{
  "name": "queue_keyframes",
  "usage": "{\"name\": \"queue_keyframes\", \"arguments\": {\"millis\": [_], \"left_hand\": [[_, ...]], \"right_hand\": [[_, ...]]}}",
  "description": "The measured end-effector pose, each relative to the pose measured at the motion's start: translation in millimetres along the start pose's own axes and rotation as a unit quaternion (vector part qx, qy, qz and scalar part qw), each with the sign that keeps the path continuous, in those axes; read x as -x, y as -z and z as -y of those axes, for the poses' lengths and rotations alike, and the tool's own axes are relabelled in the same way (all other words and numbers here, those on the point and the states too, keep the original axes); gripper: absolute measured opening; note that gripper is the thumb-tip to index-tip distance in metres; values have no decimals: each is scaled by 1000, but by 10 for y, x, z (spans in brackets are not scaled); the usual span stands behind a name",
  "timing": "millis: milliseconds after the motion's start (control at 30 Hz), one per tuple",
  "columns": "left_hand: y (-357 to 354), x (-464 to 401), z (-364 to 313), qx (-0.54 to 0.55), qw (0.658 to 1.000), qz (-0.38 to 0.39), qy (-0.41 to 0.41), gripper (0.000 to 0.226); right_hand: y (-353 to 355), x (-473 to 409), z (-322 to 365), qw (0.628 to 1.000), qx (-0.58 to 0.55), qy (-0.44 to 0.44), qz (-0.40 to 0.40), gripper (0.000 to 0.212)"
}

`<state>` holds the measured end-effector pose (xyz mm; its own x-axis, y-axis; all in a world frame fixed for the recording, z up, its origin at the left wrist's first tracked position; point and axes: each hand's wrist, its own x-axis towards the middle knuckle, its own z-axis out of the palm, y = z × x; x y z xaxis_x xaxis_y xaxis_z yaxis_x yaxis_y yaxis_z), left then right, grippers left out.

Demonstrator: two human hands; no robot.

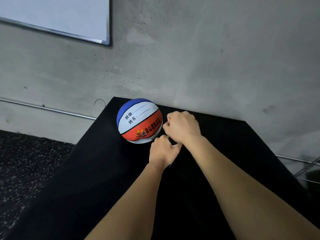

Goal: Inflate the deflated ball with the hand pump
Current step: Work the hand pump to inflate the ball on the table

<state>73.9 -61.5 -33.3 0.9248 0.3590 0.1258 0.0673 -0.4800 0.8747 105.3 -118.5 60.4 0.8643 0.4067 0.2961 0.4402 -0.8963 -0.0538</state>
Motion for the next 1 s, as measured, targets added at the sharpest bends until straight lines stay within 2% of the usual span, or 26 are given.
{"name": "queue_keyframes", "arguments": {"millis": [67, 133, 167, 267, 467, 600, 667, 733, 833, 1000], "left_hand": [[22, 20, 10, 11, 1000, -2, 3, 52], [34, 37, 10, 17, 1000, 1, 17, 35], [29, 20, 20, 22, 1000, -3, 20, 29], [4, -8, 50, 32, 999, -7, 30, 31], [6, -8, 76, 25, 1000, 1, 15, 34], [46, 5, 89, 19, 1000, -4, 5, 46], [46, 11, 72, 21, 1000, 1, 11, 38], [44, -9, 83, 29, 999, 15, 25, 28], [33, -29, 92, 42, 998, 16, 36, 30], [5, -28, 108, 17, 1000, 16, 15, 34]], "right_hand": [[33, 46, 64, 999, 7, 29, 29, 13], [288, -51, 94, 999, 14, 34, 35, 13], [476, -171, 104, 1000, 10, 28, 8, 16], [896, -457, 108, 994, -41, 15, -99, 19], [45, -71, 67, 999, -11, 14, -49, 23], [1, 28, 146, 999, 26, 30, 25, 15], [208, 1, 171, 998, 22, 32, 47, 14], [608, -221, 181, 1000, -1, 15, -10, 12], [955, -448, 196, 995, -35, 10, -89, 15], [138, -97, 93, 998, -7, -1, -56, 17]]}}
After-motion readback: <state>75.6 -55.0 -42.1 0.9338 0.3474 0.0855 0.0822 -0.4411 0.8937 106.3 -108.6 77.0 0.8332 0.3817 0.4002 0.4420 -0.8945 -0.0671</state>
